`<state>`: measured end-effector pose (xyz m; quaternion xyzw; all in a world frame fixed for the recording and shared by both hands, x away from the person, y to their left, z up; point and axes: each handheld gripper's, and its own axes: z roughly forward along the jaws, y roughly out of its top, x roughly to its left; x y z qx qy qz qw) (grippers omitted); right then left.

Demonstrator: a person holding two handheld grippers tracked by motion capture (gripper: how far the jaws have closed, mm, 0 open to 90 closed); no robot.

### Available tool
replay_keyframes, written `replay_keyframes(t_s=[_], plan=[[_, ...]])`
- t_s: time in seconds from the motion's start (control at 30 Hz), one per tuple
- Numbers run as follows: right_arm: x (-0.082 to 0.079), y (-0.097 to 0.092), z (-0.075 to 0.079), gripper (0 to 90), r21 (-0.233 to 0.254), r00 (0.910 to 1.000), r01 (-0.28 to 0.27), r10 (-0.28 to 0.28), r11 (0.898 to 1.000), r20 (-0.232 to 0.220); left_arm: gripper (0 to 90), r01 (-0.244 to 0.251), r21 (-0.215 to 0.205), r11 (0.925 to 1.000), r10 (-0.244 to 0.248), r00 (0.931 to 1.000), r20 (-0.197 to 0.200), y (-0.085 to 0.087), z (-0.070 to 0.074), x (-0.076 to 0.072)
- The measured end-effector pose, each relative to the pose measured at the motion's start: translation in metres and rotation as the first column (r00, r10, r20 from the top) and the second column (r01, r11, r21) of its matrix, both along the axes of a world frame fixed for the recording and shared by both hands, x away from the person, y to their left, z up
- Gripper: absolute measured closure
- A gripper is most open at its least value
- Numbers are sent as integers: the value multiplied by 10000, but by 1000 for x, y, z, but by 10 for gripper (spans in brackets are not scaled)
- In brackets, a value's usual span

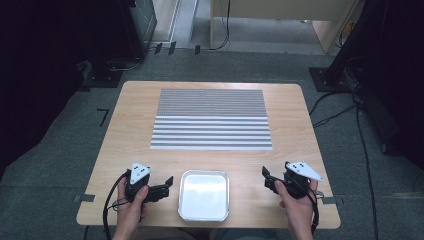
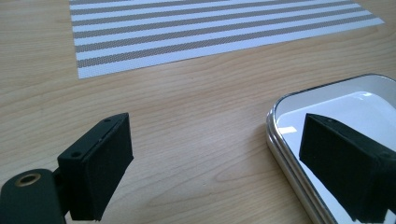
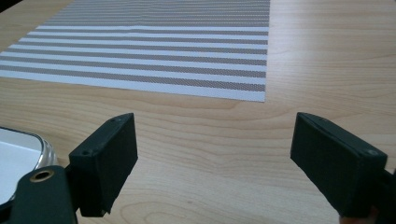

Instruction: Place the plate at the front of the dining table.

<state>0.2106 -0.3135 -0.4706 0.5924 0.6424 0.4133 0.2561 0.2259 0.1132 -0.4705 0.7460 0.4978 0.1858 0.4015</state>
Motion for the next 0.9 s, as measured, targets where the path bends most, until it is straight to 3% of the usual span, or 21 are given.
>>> replay_keyframes(t_s=[0.9], plan=[[-4,35,-2,148,209,9962,-873,874,9960,-2,95,717,19,9974,-717,9971,-239,-25,-7,-7]])
